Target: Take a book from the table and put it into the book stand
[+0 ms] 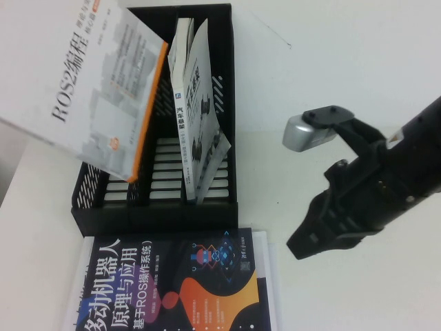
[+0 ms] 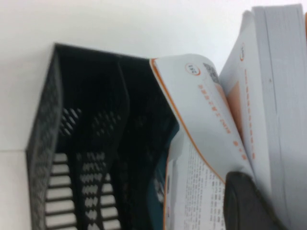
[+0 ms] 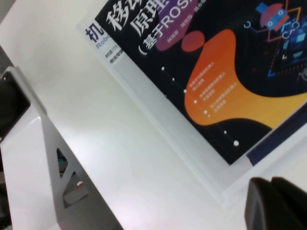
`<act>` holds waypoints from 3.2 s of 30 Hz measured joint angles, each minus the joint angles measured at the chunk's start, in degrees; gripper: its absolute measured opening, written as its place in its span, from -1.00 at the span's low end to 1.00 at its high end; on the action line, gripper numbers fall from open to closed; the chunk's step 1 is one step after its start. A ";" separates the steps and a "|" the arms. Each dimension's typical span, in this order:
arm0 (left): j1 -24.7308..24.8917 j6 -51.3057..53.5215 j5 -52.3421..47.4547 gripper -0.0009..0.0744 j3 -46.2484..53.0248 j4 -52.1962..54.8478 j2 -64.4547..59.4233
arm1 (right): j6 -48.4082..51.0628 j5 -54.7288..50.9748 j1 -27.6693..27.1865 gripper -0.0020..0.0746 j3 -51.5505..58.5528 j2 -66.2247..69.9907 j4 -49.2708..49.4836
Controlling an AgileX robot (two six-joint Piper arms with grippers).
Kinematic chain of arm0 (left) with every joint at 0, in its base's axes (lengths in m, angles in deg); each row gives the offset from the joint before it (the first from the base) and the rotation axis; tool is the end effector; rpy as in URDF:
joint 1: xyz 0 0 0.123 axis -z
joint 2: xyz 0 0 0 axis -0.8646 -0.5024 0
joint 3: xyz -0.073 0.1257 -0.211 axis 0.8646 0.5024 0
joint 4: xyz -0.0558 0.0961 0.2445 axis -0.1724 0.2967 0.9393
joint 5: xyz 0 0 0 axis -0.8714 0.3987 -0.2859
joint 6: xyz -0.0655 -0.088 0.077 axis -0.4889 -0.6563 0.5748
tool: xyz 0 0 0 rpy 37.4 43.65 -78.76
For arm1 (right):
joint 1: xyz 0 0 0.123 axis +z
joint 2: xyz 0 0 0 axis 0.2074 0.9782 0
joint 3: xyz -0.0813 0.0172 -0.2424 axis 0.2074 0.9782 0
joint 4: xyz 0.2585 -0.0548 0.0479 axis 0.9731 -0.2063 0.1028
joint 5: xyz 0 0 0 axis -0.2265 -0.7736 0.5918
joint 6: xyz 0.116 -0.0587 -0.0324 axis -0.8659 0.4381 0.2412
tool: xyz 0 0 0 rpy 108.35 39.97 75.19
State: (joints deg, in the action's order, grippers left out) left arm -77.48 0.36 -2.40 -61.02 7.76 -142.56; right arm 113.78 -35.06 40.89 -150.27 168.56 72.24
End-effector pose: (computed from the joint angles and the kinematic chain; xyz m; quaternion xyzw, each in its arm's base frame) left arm 0.3116 0.0020 0.4782 -0.0178 0.8205 -0.2948 0.4894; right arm 0.2692 0.2260 0.2334 -0.3475 0.8808 0.2874 0.1442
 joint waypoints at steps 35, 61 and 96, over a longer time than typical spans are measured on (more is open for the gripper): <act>21.29 -20.70 7.79 -0.63 -14.24 28.79 -17.01 | -2.25 0.67 0.00 -0.93 0.21 -2.72 -1.11; 26.14 -26.81 10.70 -0.63 -14.36 38.17 -26.48 | -2.36 2.32 0.00 -0.93 0.21 -2.72 -1.15; 26.14 -24.69 13.67 -0.34 -14.57 39.59 -17.51 | -12.78 1.24 0.00 -0.93 -0.65 -8.38 -16.27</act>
State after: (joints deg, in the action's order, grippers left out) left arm -51.34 -24.33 11.26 -75.59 47.35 -160.06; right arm 101.00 -33.82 40.89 -150.91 160.18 55.97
